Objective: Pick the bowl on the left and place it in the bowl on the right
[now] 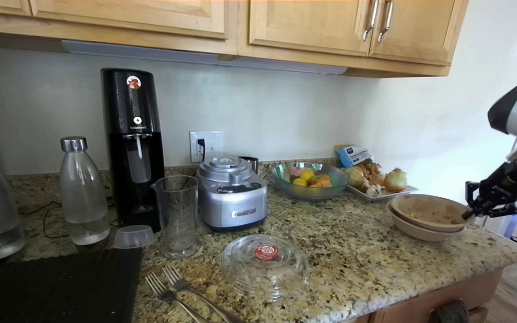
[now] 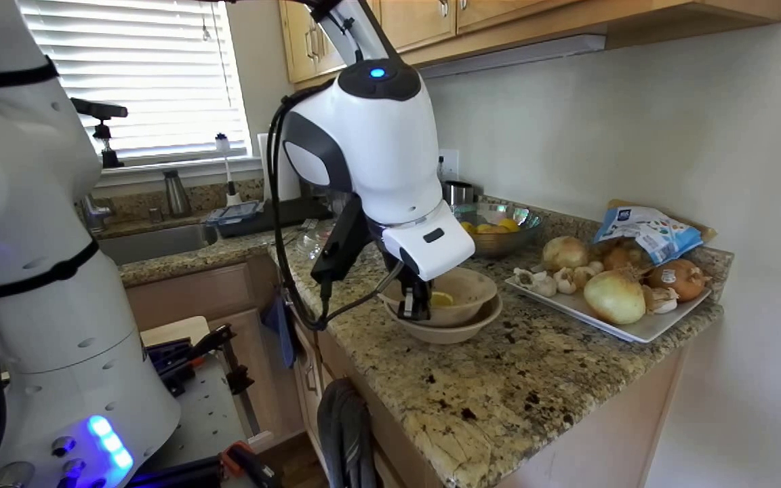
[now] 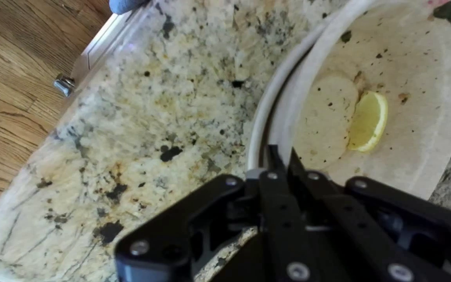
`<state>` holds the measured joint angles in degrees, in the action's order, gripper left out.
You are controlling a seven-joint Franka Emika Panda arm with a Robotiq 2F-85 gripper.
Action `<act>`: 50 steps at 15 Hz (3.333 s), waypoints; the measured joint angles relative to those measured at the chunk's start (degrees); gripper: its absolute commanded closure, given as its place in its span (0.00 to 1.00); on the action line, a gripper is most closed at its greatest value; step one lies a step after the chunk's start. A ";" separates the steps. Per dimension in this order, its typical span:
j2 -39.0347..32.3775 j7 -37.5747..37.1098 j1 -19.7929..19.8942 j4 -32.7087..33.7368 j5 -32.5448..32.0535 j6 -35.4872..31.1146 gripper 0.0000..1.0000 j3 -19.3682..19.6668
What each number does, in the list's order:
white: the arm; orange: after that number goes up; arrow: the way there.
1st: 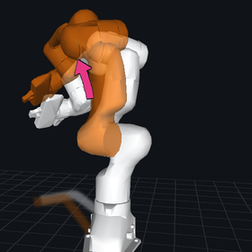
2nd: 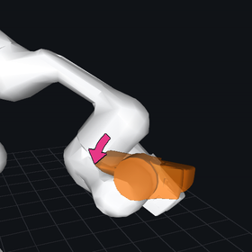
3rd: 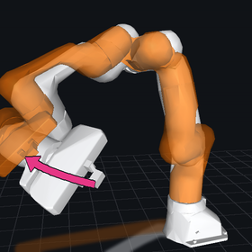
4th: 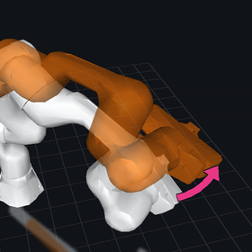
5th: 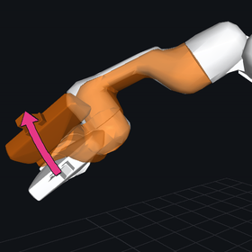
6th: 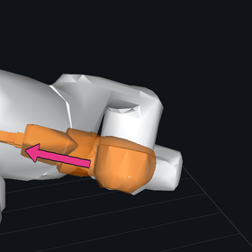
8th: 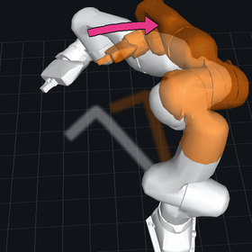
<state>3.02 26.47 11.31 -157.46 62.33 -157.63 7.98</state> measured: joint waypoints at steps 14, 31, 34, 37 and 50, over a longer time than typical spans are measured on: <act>-2.33 12.00 -0.45 2.47 7.99 0.33 0.98 -0.63; -3.91 12.07 -0.55 5.26 3.47 0.97 0.11 -0.91; -1.85 9.79 -0.55 5.15 -0.04 1.28 0.00 -0.87; -0.21 7.44 -0.55 5.02 -2.97 1.32 0.00 -0.87; 10.27 -19.55 -0.02 2.73 -43.84 14.36 0.00 1.16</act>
<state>13.29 6.93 11.29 -154.73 18.48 -143.27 9.14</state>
